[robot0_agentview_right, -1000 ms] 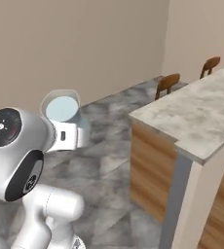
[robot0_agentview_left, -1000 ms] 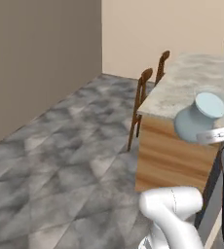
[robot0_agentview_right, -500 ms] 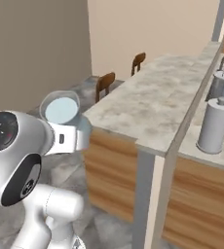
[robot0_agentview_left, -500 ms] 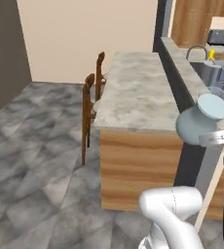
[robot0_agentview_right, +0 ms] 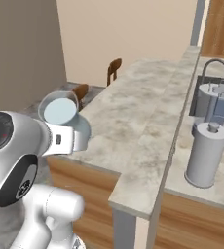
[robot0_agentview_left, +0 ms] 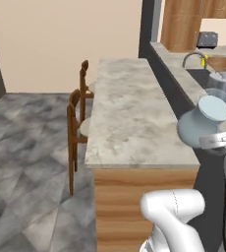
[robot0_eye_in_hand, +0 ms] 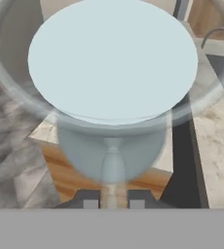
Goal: Place the pitcher and cup on the dining counter for serving.
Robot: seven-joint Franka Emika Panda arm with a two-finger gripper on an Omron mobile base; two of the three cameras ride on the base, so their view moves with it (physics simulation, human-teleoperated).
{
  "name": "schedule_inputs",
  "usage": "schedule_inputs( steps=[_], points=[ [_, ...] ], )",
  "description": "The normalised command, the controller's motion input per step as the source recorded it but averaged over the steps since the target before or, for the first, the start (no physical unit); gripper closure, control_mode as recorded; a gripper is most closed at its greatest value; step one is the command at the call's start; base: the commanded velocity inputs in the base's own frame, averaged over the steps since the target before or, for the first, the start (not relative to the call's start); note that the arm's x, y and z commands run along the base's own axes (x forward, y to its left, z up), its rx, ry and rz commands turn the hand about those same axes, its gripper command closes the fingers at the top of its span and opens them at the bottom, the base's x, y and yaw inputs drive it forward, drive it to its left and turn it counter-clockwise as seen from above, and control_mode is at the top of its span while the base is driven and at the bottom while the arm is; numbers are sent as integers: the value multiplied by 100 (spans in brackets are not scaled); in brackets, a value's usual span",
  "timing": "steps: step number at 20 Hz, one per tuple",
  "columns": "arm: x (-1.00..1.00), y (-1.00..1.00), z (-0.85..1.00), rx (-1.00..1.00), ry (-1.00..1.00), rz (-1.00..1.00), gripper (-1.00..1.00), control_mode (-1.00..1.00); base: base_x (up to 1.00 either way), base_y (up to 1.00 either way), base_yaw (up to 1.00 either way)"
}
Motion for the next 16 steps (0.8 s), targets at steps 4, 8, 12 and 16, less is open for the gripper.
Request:
schedule_inputs(
  steps=[4, 8, 12, 16],
  points=[
    [0, 0, 0, 0, 0, 0, 100, 100, 81, 12, -14],
    [21, 3, -1, 0, 9, -4, 100, -100, 61, 13, -11],
    [92, 6, -19, 0, 40, -17, 100, -100, 0, 0, 0],
    [94, 4, -26, 1, 28, -16, 100, -100, 0, 0, 0]
  ],
)
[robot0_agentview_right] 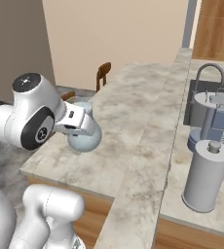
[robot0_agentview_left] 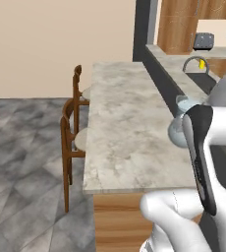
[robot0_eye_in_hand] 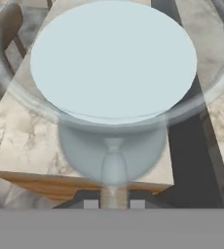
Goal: Place the pitcher and cup on the dining counter for serving.
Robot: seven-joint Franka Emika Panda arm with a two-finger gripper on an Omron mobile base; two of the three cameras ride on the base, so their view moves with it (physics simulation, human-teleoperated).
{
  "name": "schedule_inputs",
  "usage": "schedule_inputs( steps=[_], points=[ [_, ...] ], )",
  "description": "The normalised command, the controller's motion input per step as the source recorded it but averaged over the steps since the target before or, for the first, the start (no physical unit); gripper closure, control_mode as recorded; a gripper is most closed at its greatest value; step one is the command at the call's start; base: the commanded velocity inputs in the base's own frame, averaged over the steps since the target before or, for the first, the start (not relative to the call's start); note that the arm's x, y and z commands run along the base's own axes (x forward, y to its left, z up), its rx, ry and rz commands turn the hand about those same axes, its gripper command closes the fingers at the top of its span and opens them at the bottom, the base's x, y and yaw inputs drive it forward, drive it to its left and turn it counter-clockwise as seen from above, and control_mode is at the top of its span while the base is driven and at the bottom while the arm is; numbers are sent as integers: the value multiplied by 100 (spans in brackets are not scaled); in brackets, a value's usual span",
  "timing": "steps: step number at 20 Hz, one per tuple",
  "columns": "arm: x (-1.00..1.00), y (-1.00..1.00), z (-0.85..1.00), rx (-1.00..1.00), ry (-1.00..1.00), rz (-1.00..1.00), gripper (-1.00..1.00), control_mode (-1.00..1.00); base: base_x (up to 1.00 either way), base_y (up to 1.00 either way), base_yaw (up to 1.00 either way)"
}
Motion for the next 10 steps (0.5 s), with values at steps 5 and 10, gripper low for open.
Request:
schedule_inputs(
  steps=[5, 10],
  points=[
    [94, 15, -47, 4, 6, -13, 100, -100, 0, 0, 0],
    [99, 6, -64, 15, 0, -14, 100, -100, 0, 0, 0]
  ],
)
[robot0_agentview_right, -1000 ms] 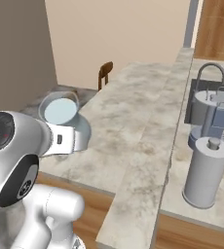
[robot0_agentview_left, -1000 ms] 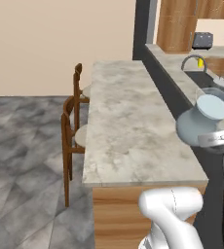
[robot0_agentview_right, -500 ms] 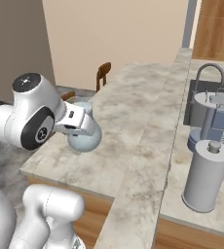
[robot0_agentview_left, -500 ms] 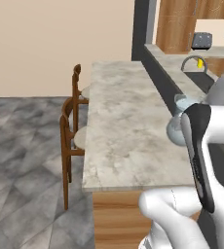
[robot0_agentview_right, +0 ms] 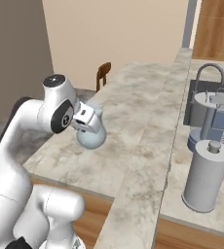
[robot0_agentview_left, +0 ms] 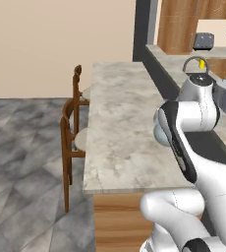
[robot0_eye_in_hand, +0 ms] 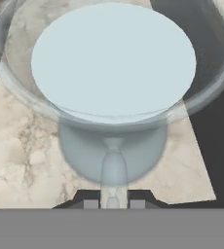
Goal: Place the pitcher and cup on the dining counter for serving.
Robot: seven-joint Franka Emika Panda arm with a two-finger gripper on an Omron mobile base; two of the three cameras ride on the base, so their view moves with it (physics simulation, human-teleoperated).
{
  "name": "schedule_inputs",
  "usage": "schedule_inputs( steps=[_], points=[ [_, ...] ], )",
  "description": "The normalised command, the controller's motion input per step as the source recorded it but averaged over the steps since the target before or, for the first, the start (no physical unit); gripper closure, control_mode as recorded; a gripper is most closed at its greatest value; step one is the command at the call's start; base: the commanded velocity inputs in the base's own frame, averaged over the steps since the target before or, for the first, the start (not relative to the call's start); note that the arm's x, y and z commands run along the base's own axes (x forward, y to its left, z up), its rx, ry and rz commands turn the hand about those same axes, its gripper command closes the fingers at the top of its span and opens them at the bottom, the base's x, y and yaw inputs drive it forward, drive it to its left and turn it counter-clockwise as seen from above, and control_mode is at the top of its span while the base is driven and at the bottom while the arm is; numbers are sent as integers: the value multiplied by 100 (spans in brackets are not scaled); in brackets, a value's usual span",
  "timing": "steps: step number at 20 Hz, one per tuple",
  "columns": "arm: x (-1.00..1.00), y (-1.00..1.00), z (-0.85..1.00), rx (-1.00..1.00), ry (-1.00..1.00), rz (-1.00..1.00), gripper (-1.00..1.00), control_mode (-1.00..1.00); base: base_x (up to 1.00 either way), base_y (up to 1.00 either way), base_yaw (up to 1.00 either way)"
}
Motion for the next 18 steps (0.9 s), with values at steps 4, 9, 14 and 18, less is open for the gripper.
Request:
schedule_inputs(
  steps=[4, 9, 14, 18],
  points=[
    [100, 0, -47, 7, 0, -12, 100, -100, 0, 0, 0],
    [100, 0, -28, 4, 5, -9, 100, -100, 0, 0, 0],
    [99, 0, -22, 3, 8, -8, 100, -100, 0, 0, 0],
    [78, 0, -32, 3, 10, -1, 100, -100, 0, 0, 0]
  ],
)
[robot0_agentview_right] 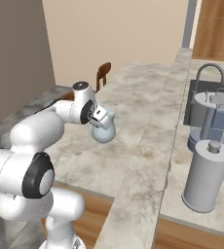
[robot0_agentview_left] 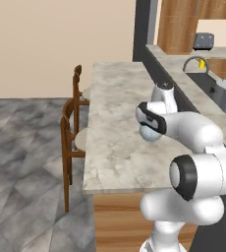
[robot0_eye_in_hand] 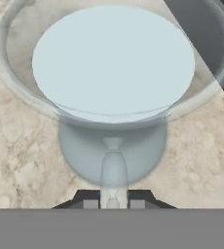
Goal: Place the pitcher and cup on the dining counter for serving.
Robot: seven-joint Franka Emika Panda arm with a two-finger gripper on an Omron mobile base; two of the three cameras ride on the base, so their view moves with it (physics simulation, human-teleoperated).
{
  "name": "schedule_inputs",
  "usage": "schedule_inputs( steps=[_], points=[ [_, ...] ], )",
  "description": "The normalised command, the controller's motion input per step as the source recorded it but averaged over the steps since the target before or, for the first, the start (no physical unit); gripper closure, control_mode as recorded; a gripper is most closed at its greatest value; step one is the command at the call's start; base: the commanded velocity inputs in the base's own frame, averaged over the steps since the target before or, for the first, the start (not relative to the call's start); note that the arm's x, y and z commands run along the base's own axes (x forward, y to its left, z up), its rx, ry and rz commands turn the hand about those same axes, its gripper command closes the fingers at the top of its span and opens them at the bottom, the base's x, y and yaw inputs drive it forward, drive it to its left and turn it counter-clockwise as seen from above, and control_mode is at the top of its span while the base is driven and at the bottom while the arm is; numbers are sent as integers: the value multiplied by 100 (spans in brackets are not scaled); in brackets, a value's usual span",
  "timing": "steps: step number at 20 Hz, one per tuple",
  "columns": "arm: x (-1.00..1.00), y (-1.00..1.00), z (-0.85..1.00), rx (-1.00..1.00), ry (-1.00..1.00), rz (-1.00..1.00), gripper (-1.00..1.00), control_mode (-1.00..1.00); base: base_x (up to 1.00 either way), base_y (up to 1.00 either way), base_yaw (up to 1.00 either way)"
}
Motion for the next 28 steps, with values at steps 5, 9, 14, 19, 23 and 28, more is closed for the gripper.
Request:
schedule_inputs(
  steps=[5, 9, 14, 19, 23, 28],
  points=[
    [57, 0, -55, 9, 12, 0, 100, -100, 0, 0, 0],
    [37, 0, -56, 2, 10, 0, 100, -100, 0, 0, 0],
    [9, 0, -45, 0, 3, 0, 100, -100, 0, 0, 0],
    [-8, 5, -20, 0, 0, 0, -100, -100, 0, 0, 0],
    [-46, 1, 0, 0, 0, 0, -100, -100, 0, 0, 0],
    [-50, 5, 2, 0, 0, 0, -100, -100, 0, 0, 0]
  ],
)
